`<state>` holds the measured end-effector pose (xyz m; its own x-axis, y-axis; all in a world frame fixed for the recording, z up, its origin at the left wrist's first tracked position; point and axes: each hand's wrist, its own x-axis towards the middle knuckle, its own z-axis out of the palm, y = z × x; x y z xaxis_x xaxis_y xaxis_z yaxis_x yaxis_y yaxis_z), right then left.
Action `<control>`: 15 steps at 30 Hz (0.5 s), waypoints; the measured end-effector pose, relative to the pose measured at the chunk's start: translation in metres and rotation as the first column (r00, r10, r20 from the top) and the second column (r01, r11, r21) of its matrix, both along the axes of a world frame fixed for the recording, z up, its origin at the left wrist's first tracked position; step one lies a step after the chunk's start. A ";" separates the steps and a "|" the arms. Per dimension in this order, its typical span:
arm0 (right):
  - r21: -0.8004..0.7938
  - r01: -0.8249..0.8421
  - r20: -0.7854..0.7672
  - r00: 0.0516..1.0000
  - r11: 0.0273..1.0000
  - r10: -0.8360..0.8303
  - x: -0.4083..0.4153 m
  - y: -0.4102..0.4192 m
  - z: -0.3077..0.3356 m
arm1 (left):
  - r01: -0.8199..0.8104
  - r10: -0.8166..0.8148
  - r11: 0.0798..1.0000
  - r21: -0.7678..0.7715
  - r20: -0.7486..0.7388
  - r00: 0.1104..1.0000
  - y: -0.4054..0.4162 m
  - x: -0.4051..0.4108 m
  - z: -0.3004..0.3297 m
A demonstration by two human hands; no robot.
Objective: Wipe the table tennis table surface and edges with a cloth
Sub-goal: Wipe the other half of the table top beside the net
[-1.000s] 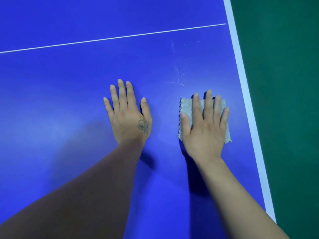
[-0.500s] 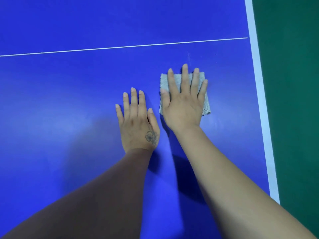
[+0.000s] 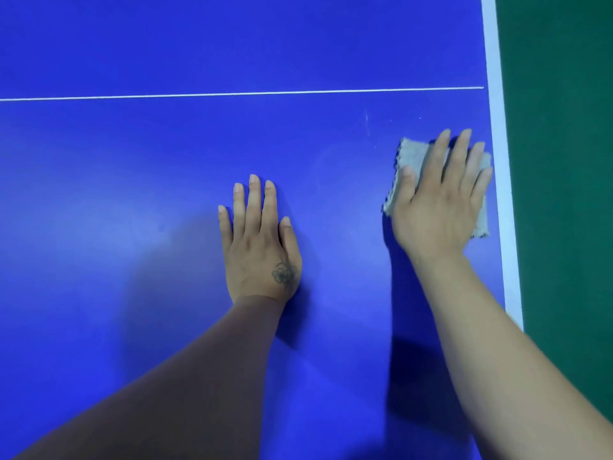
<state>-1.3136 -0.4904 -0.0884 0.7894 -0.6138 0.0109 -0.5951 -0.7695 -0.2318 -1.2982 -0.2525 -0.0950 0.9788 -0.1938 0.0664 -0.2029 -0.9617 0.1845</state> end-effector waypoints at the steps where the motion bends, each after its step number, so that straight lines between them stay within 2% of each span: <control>1: 0.001 0.023 -0.003 1.000 1.000 -0.023 0.018 -0.007 0.000 | 0.000 0.000 1.000 -0.003 0.003 1.000 0.000 -0.001 0.000; 4: 0.005 0.044 -0.042 0.998 0.999 -0.043 0.071 -0.023 0.002 | 0.003 -0.003 1.000 -0.010 0.007 1.000 0.000 -0.001 -0.001; 7: 0.044 -0.017 -0.076 0.997 0.999 0.020 0.111 -0.013 0.008 | 0.002 -0.002 1.000 -0.002 0.018 1.000 -0.001 -0.001 -0.002; 11: 0.044 -0.259 -0.042 0.965 0.965 0.261 0.125 0.045 0.010 | 0.006 -0.006 1.000 -0.009 0.032 0.999 0.000 0.000 -0.002; 15: 0.023 -0.444 0.025 0.896 0.896 0.443 0.081 0.093 0.007 | 0.020 -0.020 1.000 0.000 0.017 1.000 0.001 0.001 -0.002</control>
<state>-1.2323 -0.3970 -0.0809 0.9796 -0.2003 0.0169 -0.1889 -0.9458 -0.2640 -1.2974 -0.2518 -0.0965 0.9735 -0.2130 0.0834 -0.2250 -0.9575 0.1806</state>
